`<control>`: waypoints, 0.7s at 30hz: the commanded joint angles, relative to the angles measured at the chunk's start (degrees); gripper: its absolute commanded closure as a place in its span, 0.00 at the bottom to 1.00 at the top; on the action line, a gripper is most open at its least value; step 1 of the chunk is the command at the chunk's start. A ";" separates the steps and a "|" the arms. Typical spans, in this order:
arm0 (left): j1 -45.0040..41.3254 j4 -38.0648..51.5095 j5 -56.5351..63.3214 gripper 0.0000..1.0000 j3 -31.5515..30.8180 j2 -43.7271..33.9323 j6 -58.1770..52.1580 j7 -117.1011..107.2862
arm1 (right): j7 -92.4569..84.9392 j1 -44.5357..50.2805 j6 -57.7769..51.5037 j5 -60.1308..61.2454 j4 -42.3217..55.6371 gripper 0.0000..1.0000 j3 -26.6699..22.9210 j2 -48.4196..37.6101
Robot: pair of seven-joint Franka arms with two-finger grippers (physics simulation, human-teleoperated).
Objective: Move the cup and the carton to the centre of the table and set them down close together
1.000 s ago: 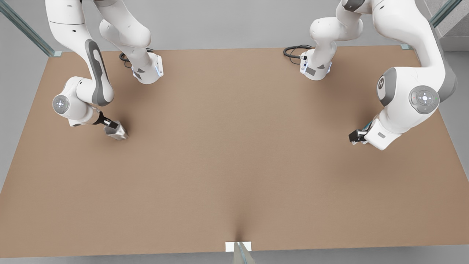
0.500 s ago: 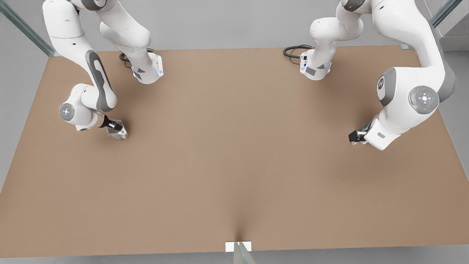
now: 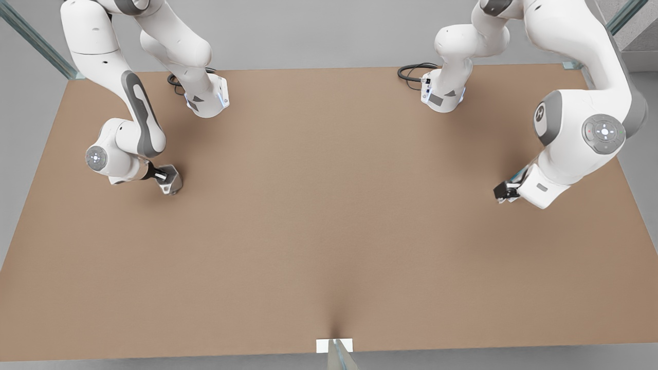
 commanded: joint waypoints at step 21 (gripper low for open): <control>-0.22 0.71 -0.38 0.00 -0.10 1.75 0.00 -0.44 | 1.89 16.30 -8.17 5.36 43.50 0.79 13.80 24.60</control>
